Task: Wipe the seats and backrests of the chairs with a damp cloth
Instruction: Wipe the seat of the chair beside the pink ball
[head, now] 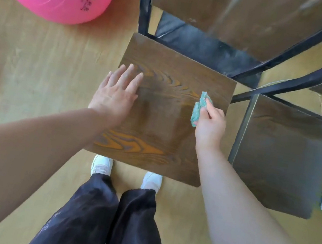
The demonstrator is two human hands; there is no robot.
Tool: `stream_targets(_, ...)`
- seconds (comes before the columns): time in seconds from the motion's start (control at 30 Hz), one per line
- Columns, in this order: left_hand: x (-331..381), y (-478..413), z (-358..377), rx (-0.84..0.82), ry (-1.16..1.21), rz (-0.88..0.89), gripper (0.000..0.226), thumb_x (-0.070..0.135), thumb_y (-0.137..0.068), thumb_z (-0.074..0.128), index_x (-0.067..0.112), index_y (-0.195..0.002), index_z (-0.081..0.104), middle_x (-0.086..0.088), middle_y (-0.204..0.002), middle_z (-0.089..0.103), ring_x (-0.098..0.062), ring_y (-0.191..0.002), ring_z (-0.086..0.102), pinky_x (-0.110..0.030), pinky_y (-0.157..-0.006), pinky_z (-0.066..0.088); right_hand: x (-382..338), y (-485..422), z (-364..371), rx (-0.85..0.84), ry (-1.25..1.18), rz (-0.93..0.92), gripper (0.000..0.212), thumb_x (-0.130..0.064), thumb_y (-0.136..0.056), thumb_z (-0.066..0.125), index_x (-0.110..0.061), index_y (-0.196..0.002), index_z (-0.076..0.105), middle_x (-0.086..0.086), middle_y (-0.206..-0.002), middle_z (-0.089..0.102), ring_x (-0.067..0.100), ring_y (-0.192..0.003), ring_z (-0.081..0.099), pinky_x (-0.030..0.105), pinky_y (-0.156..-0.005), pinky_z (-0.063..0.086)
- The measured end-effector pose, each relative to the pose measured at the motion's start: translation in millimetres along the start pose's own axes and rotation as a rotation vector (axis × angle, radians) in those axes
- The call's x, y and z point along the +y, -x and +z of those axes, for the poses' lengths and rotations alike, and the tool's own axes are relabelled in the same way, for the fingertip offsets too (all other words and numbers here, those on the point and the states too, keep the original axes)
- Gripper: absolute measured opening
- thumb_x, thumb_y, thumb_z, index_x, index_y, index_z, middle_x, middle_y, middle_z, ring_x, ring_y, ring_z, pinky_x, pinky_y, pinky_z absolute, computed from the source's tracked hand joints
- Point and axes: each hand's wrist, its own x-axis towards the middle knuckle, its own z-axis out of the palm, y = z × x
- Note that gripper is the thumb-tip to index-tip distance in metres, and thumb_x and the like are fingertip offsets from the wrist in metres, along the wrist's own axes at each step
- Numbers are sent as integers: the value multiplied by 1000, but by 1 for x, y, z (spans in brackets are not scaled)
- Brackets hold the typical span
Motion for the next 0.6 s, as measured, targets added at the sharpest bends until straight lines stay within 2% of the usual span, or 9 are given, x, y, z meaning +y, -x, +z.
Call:
stream_targets(0.1,33,-17,1,5,-30,69,57,30,-108,24,26,-159,-1,-3,-167,-8,-22,-153,-11,-41,-124,-1,-2,-47,-28,112,5,52,30,-32,-102,51,-33,-130,61,-15,-116,57,9,-107,61,23,-86,56)
stream_targets(0.23,53,-32,5,-19,-111,111,56,31,-108,18,25,-158,-7,-3,-166,-12,-22,-152,-15,-41,-125,-2,-7,-94,-36,146,25,37,33,-30,-102,50,-29,-134,59,-11,-119,56,14,-111,59,28,-89,57)
stream_targets(0.4,46,-44,11,-15,-155,93,58,32,-108,21,24,-159,-5,-4,-167,-9,-23,-152,-13,-41,-124,-1,-11,-123,-25,140,155,38,34,-28,-103,48,-28,-136,58,-4,-129,54,19,-115,58,34,-92,57)
stream_targets(0.5,38,-49,13,-27,-150,74,58,33,-107,20,24,-159,-5,-4,-167,-9,-22,-152,-14,-40,-124,-1,-10,-135,-18,153,225,68,35,-25,-103,48,-22,-138,56,2,-136,52,21,-121,56,30,-94,55)
stream_targets(0.6,30,-51,14,-28,-127,55,58,33,-107,21,24,-159,-4,-4,-167,-8,-22,-152,-13,-40,-125,-1,-10,-139,-10,170,285,70,36,-24,-103,48,-17,-138,56,5,-137,50,22,-123,56,26,-88,53)
